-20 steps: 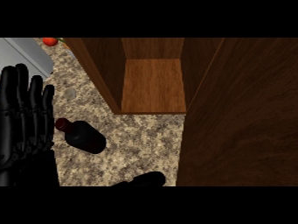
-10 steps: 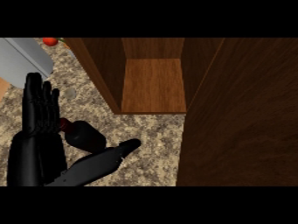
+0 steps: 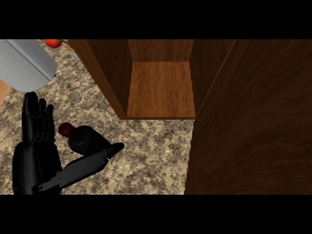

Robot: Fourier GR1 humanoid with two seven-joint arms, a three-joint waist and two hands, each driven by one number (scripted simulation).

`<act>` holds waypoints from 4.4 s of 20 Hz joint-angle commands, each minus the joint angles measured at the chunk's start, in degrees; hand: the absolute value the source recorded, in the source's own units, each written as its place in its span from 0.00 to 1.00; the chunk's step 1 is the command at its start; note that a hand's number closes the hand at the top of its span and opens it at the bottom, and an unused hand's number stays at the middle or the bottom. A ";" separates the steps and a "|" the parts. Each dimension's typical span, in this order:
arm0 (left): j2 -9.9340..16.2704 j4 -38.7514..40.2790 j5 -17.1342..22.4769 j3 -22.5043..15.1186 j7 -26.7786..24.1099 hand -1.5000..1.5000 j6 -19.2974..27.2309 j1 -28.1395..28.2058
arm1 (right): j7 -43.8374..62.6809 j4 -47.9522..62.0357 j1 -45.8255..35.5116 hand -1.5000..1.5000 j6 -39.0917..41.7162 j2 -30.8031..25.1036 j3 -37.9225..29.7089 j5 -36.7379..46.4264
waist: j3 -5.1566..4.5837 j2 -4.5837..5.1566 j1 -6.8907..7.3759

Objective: Pick up the wine, place it into the cabinet and close the cabinet

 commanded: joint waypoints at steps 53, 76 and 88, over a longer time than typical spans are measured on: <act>-5.38 62.39 28.71 24.55 -55.85 0.00 -26.95 -6.22 | 2.19 -5.83 5.14 0.00 5.66 7.07 1.76 -1.78 | 0.06 -0.03 0.10; 2.04 87.01 32.62 29.62 -76.80 1.00 -52.66 -10.09 | 7.57 -3.98 -2.68 0.00 3.45 2.35 -4.46 -10.00 | 0.00 0.07 0.05; -3.38 59.36 33.36 23.08 -65.70 1.00 -50.12 -1.48 | 5.90 -4.01 1.14 0.00 4.90 3.35 -4.11 -8.73 | 0.18 -0.29 0.75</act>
